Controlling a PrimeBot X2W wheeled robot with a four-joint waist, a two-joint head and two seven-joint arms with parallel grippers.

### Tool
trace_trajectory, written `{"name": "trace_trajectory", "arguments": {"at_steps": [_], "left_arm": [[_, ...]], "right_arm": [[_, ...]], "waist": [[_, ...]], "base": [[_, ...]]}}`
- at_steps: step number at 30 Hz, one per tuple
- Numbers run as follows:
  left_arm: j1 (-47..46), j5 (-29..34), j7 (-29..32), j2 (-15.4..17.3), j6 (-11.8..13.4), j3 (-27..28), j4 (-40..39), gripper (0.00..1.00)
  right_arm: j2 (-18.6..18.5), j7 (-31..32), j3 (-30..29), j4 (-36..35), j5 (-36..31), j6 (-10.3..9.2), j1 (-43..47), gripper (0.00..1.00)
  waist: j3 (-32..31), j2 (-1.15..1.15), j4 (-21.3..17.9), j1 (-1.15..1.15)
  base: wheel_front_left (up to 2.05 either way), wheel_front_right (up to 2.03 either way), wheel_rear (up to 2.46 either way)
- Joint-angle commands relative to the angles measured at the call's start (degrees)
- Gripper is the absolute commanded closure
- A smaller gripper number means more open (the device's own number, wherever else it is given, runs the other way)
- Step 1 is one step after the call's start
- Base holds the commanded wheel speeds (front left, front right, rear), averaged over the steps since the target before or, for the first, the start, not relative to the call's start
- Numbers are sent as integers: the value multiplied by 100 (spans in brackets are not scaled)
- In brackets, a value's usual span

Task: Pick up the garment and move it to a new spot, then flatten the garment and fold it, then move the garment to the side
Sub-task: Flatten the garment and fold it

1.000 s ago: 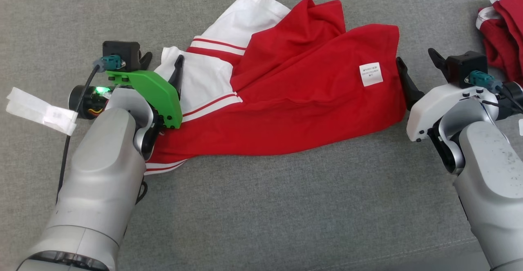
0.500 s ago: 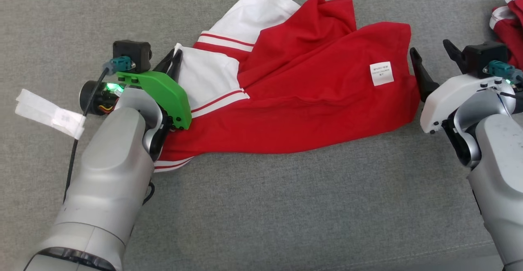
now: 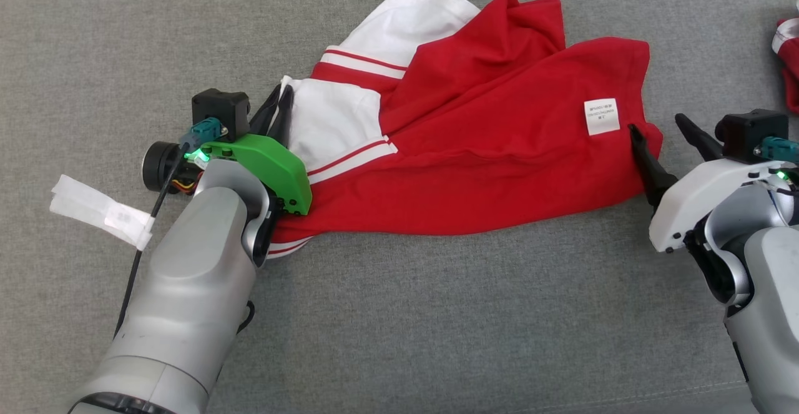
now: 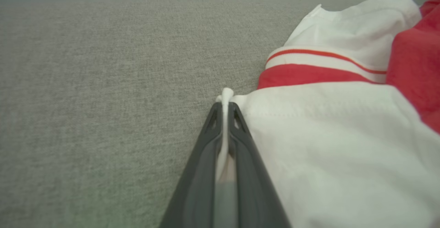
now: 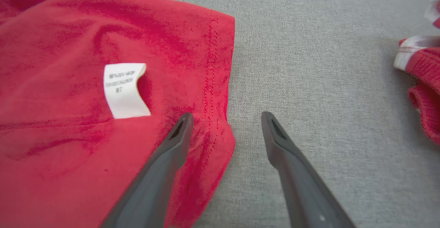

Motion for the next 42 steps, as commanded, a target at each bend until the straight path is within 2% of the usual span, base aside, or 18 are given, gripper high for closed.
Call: {"name": "trace_trajectory", "arguments": {"at_steps": [1,11,12,13,19,26,29,33,37,42], "left_arm": [[165,-24,7,-8,18,-42,58,100],[20,-99,-23,-38,-49,-189,65,100],[19,-113,-35,-39,-53,-202,58,100],[22,-132,-46,-41,-53,-214,56,100],[-21,-106,-154,11,10,-62,-382,100],[292,366,-149,279,242,701,-2282,100],[477,553,-149,291,131,1053,-3023,100],[569,409,-143,248,-116,1204,-3441,100],[267,257,-144,519,-200,1083,-3531,100],[-29,-171,-144,989,-210,863,-4027,100]], "right_arm": [[24,66,32,-40,16,-12,81,0],[181,499,206,549,-175,-11,-211,0],[197,514,204,597,-189,-11,-228,65],[204,529,215,630,-210,-12,-249,100],[226,-36,-17,432,-290,-12,-362,100],[384,-607,-242,-78,-212,-12,-488,100],[527,-797,-298,-326,95,-11,-575,100],[581,-764,-328,-506,547,-12,-761,100],[490,-707,-191,-671,795,-11,-1034,100],[379,-647,-150,-947,1063,-11,-1260,100]], "waist": [[-5,0,4,0],[50,0,101,0],[52,0,111,0],[51,0,120,0],[-11,0,160,0],[-209,0,181,0],[-313,0,164,0],[-412,0,124,0],[-480,0,53,0],[-628,0,-11,0]], "base": [[0,0,0],[0,0,0],[0,0,0],[0,0,0],[0,0,0],[0,0,0],[0,0,0],[0,0,0],[0,0,0],[0,0,0]]}}
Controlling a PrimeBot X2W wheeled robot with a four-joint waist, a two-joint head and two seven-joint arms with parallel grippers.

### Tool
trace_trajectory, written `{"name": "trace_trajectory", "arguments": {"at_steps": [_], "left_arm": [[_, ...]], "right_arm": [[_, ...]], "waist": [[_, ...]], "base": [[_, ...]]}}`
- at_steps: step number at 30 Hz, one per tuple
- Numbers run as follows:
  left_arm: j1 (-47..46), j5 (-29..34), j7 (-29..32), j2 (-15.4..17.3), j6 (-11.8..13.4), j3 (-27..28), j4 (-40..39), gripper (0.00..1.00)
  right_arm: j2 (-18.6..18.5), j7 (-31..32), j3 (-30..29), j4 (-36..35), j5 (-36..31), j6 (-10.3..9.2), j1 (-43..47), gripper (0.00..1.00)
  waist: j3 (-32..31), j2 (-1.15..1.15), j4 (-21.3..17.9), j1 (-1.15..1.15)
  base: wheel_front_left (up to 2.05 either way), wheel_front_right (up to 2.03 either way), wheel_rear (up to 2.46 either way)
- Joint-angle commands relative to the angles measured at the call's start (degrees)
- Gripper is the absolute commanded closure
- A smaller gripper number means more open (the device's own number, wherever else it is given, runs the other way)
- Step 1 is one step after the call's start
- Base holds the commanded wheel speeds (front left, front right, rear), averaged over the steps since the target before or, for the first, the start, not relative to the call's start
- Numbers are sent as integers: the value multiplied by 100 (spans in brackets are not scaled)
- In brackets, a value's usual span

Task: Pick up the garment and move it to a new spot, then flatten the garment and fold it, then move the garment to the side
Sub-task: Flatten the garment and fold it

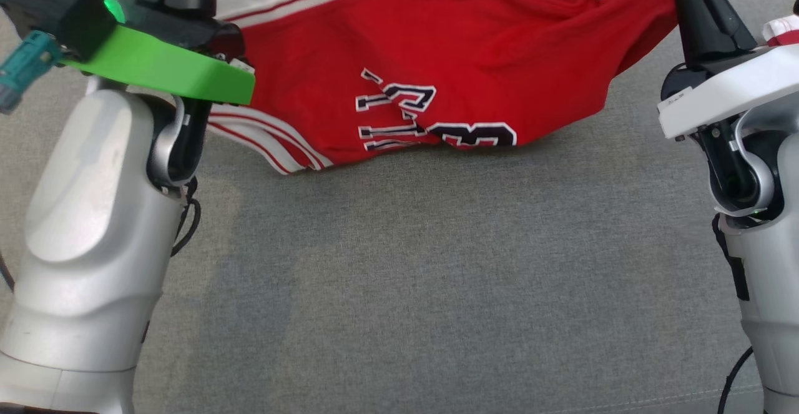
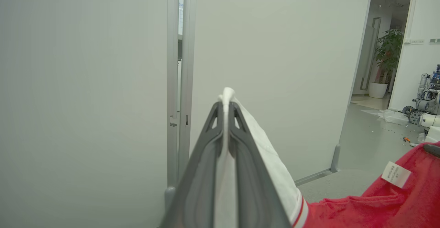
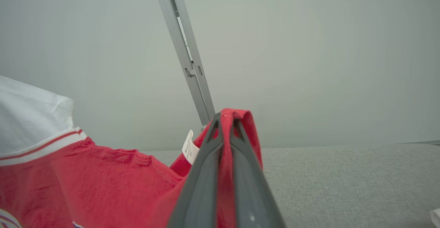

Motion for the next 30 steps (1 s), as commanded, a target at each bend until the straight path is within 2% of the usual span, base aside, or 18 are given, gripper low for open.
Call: {"name": "trace_trajectory", "arguments": {"at_steps": [1,9,15,19,21,23,26,30], "left_arm": [[-50,-207,0,113,-25,-42,-117,100],[-457,-1124,142,665,-27,-549,-647,100],[-1239,-1427,356,883,-26,-523,-504,100],[-1802,-1267,157,952,-24,-423,-302,100],[-2027,-915,62,1018,-24,-500,-210,100],[-2268,-649,2,959,-24,-337,-194,100],[-2605,-257,-7,718,-24,291,-671,100],[-2696,38,3,364,-24,879,-1486,100]], "right_arm": [[-61,39,-25,-78,55,-10,-48,100],[-265,537,42,-550,286,-8,-272,100],[-110,734,214,-216,430,-8,-1150,100],[210,128,81,485,169,-8,-1932,100],[416,-405,-114,889,19,-8,-2287,100],[555,-1001,-334,1235,-176,-6,-2655,100],[713,-1767,-579,1562,-480,-6,-3177,100],[753,-2058,-863,1476,-846,-6,-3644,100]], "waist": [[-94,0,-32,0],[14,0,-138,0],[695,0,-413,0],[1098,0,-595,0],[1144,0,-637,0],[1133,0,-667,0],[1116,0,-688,0],[1070,0,-639,0]], "base": [[0,0,0],[0,0,0],[0,0,0],[0,0,0],[0,0,0],[0,0,0],[0,0,0],[0,0,0]]}}
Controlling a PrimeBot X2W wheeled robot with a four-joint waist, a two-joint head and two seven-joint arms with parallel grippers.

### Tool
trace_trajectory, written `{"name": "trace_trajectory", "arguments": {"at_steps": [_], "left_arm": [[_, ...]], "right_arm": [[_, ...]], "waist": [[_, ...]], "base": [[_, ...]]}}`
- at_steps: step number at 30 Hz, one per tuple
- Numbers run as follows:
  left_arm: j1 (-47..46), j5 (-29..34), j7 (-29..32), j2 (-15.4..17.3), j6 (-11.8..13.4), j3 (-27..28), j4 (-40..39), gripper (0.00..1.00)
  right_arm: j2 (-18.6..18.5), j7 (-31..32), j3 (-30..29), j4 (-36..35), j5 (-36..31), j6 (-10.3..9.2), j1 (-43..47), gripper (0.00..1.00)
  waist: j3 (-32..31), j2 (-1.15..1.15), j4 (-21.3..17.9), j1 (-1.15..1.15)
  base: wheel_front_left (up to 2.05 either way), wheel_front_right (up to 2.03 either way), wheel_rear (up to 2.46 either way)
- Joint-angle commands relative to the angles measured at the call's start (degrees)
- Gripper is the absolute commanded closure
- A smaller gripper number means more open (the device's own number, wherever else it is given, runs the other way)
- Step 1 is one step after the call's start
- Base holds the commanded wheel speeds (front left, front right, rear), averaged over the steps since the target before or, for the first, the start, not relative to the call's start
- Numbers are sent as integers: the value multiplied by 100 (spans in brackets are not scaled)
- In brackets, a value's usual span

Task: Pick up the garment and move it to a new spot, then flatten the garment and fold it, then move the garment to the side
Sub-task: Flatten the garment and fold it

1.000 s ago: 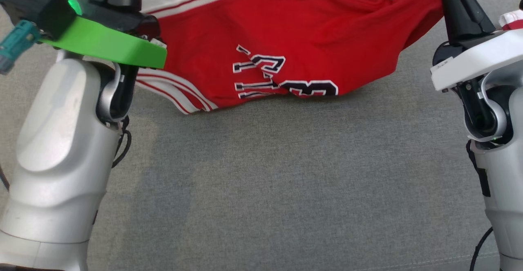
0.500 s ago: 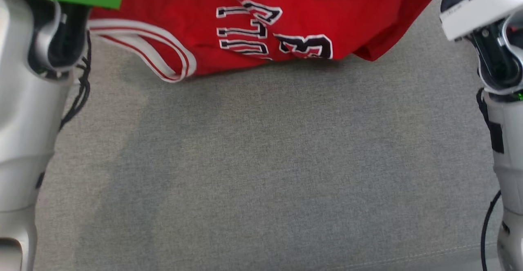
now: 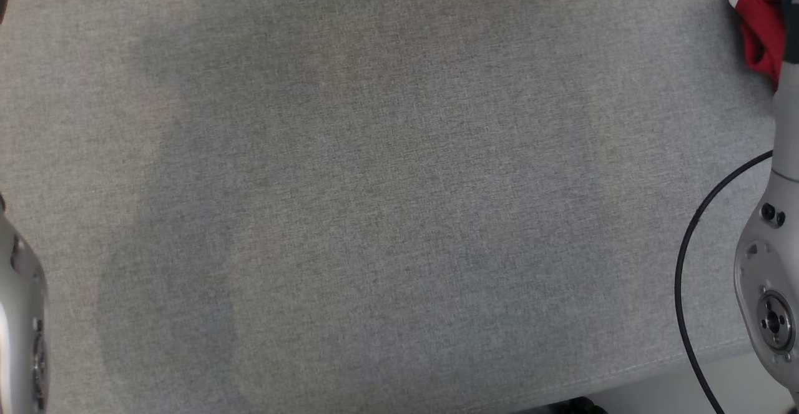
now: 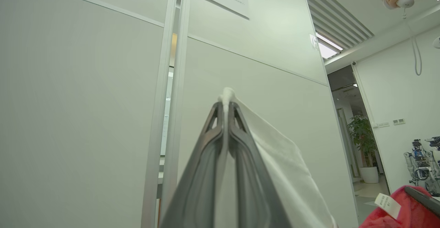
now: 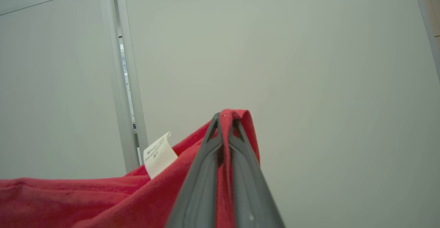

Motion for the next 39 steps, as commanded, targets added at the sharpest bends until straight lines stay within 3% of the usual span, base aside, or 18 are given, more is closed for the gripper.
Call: {"name": "trace_trajectory", "arguments": {"at_steps": [1,4,9,12,16,24,31,39], "left_arm": [[49,-27,1,-87,-18,130,-206,100],[509,-170,5,-189,-18,58,-416,100],[1487,-420,0,-105,-18,-407,-625,100],[2259,-620,-1,-93,-18,-585,-846,100],[3461,-962,-1,-179,-18,-414,-1211,100],[5699,-1340,-1,-345,-18,-160,-1613,100],[6905,-1816,0,69,-18,-887,-1503,100],[7335,-3509,17,1088,-18,-2396,-1046,100]], "right_arm": [[-4,-30,-31,-124,-121,-2,-52,100],[-43,-31,70,-246,-287,-2,193,100],[-382,-35,760,18,-291,-2,860,100],[-662,-36,1298,33,22,-3,1439,100],[-1192,38,1914,-169,582,-4,2333,100],[-2050,1416,1904,-930,1538,-4,4404,100],[-1974,2590,1376,-1598,1522,-2,5913,100],[-1794,3051,1116,-1726,1071,-2,6736,100]], "waist": [[1,0,52,-1],[18,0,136,-1],[25,0,278,-1],[-56,0,365,-1],[-399,0,492,-1],[-1188,0,681,-1],[-1600,0,736,-1],[-1925,0,858,-1]], "base": [[0,0,0],[0,0,0],[0,0,0],[0,0,0],[0,0,0],[0,0,0],[0,0,0],[0,0,0]]}}
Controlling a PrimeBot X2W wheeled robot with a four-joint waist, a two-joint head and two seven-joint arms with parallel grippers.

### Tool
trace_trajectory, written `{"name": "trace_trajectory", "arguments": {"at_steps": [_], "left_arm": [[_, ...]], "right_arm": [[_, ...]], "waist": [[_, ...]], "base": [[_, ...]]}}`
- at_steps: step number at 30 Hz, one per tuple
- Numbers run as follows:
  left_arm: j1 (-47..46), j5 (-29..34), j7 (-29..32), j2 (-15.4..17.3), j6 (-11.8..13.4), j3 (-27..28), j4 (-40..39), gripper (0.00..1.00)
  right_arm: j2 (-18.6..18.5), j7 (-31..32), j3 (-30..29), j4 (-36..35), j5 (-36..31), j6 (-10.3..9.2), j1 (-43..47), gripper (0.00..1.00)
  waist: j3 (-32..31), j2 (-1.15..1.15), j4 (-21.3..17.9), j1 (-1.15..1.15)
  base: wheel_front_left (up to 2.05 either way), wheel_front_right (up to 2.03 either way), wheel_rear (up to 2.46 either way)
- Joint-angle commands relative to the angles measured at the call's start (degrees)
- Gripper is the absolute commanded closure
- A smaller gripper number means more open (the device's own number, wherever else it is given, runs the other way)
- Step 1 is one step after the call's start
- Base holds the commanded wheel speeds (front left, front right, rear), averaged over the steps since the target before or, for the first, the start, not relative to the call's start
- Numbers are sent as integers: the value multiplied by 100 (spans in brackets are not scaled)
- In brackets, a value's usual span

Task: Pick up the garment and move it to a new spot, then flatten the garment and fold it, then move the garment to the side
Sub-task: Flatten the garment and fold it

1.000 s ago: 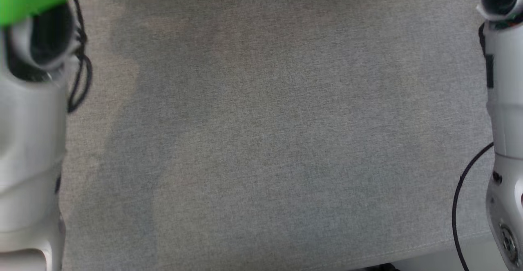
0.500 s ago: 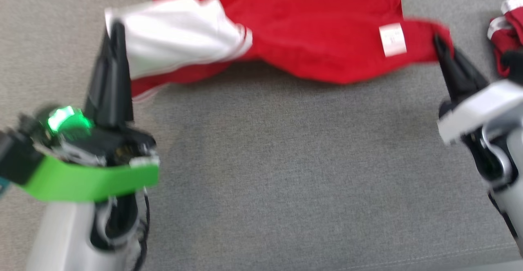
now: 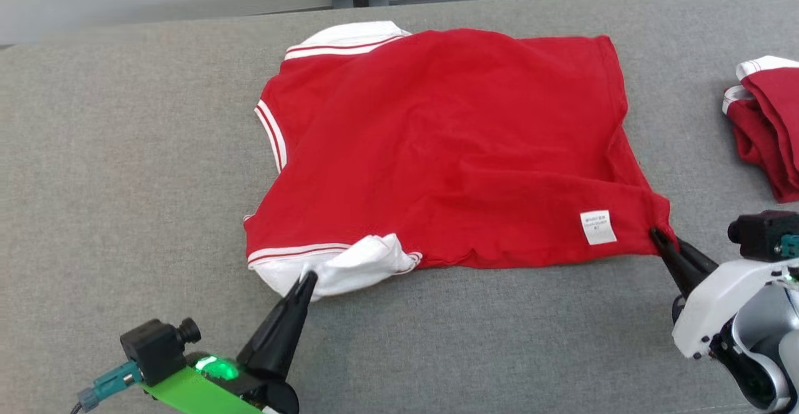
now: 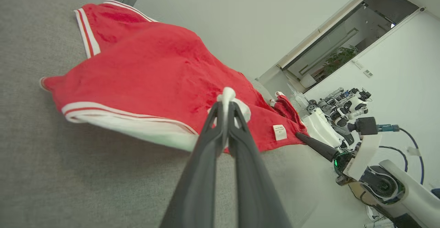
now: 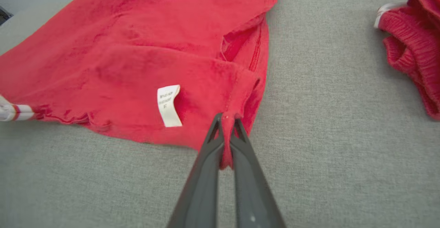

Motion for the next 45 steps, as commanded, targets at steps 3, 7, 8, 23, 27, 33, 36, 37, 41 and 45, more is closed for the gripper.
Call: {"name": "trace_trajectory", "arguments": {"at_steps": [3,7,8,23,27,33,36,37,41,45], "left_arm": [[90,-488,84,314,-18,-323,155,100],[196,-1132,413,561,-18,-691,339,100],[215,-1266,489,613,-18,-754,371,100],[681,-2649,1332,1328,-18,-870,344,100],[775,-2797,1574,1459,-18,-950,302,100],[809,-2723,1594,1497,-18,-953,172,100],[627,-2513,1460,1364,-18,-946,125,100],[503,-2364,1388,1322,-18,-931,133,100],[54,-1994,1232,1054,-18,-942,246,100],[-576,-1599,1129,760,-18,-1034,517,100]], "right_arm": [[-59,10,-90,192,-260,-4,309,100],[-20,-7,-98,379,-309,-4,505,100],[-20,-11,-99,412,-305,-4,543,100],[-96,18,-570,500,-191,-5,835,100],[-124,303,-787,414,-160,-6,1131,100],[5,854,-951,194,-89,-6,1584,100],[100,894,-973,9,-59,-5,1622,100],[124,863,-971,-65,-54,-5,1583,100],[174,693,-951,-271,-80,-5,1313,100],[164,635,-877,-288,-37,-5,1022,100]], "waist": [[-177,0,185,0],[-223,0,247,0],[-231,0,255,0],[-368,0,344,0],[-423,0,377,0],[-433,0,423,0],[-420,0,433,0],[-412,0,431,0],[-381,0,410,0],[-301,0,374,0]], "base": [[0,0,0],[0,0,0],[0,0,0],[0,0,0],[0,0,0],[0,0,0],[0,0,0],[0,0,0],[0,0,0],[0,0,0]]}}
